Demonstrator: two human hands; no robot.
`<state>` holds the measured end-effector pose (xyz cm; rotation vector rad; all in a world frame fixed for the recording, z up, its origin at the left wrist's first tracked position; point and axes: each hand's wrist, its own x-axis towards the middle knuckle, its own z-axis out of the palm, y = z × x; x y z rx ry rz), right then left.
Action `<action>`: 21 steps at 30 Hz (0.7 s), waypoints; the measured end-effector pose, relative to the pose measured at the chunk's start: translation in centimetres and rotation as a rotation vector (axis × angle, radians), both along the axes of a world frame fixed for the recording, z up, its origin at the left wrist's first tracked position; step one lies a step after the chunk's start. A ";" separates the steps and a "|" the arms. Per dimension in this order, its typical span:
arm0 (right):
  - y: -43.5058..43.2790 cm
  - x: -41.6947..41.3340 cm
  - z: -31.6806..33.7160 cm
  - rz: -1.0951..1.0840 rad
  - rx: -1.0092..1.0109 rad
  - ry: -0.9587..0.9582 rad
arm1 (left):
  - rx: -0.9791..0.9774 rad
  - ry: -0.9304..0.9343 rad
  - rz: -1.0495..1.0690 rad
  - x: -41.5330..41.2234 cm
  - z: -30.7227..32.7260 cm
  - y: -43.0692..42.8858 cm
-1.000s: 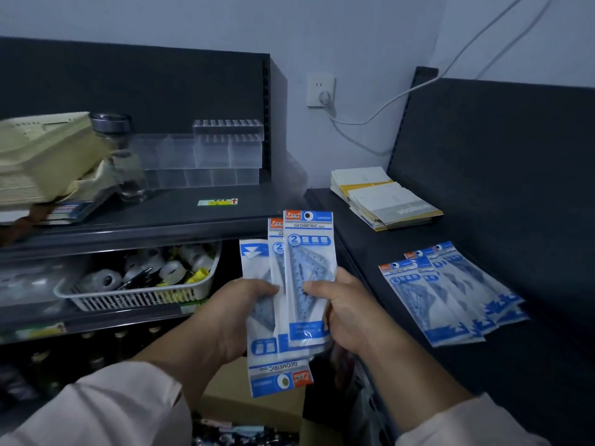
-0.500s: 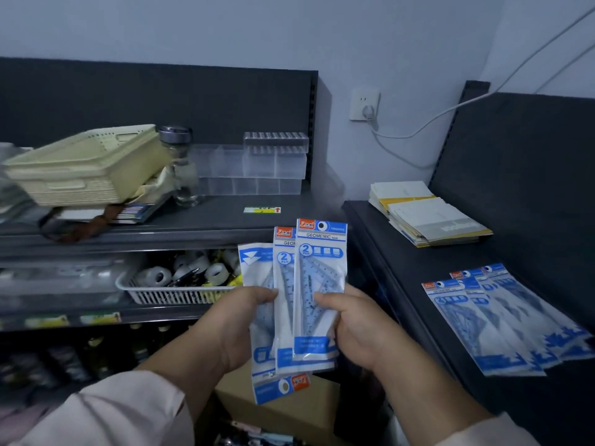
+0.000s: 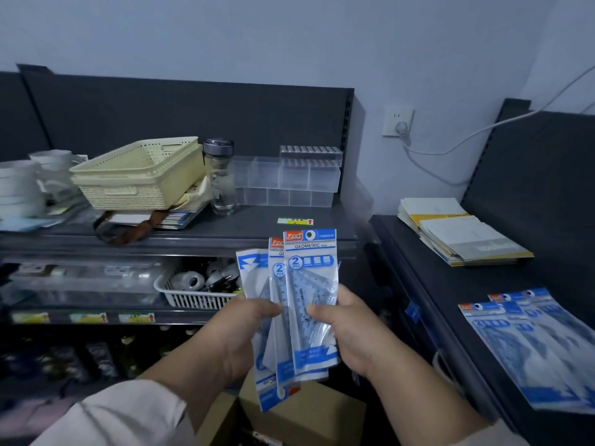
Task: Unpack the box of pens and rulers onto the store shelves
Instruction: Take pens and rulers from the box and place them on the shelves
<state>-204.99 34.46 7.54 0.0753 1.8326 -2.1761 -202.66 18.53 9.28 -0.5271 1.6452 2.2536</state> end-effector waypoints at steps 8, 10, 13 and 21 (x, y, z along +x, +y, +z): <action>0.9 -0.1 0.6 -0.100 0.003 -0.008 | 0.003 0.029 -0.017 -0.5 0.6 0.4; 1.8 -0.2 0.7 -0.130 -0.017 0.008 | -0.011 0.025 -0.021 -0.5 0.6 1.2; 3.3 -0.2 0.7 -0.191 -0.022 0.028 | -0.039 0.010 -0.041 -0.5 0.6 2.6; 8.7 1.1 0.6 -0.326 0.011 0.030 | -0.163 -0.004 -0.072 -1.5 -0.2 6.9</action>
